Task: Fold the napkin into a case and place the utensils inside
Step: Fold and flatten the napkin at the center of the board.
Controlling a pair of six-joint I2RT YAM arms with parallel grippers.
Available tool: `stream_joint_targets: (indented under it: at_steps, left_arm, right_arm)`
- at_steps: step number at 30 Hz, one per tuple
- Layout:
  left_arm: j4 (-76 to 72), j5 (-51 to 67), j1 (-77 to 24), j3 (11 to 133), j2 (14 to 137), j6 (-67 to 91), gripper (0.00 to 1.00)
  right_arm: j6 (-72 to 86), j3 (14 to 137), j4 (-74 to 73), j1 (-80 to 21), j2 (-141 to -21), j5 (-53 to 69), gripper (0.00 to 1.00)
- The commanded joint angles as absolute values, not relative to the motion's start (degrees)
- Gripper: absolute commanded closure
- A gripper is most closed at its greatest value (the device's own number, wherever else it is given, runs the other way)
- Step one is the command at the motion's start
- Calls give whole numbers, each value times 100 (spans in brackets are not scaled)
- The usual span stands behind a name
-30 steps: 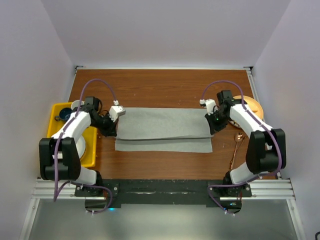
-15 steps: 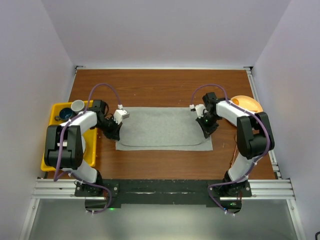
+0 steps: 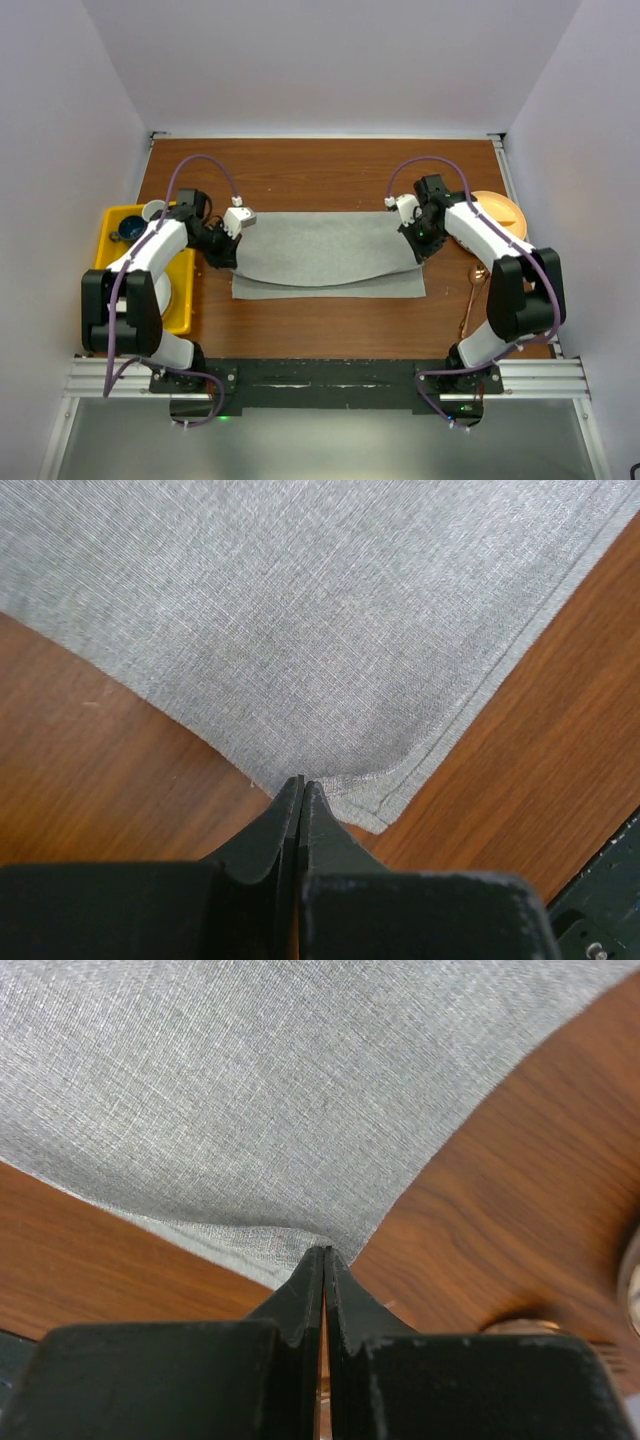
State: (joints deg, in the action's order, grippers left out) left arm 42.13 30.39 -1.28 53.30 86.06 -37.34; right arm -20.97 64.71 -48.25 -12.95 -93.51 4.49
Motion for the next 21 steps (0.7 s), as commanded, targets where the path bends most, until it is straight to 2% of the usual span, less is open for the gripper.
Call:
stream_joint_targets:
  at_steps: [1,8,21]
  left_arm:
    - [4763,3191,-150,5528,8113,-4051,100]
    - [4685,3067,-158,5134,7972,-4157,100]
    - [4026,2927,-360,4641,8463,-3920,100]
  right_arm:
    - [-2294,6460,-5272,-1274,-8921,343,100]
    - [-2250,6267,-5239,-1274,-9000,352,100]
    - [-2180,6091,-4799,-1292,-9808,185,100]
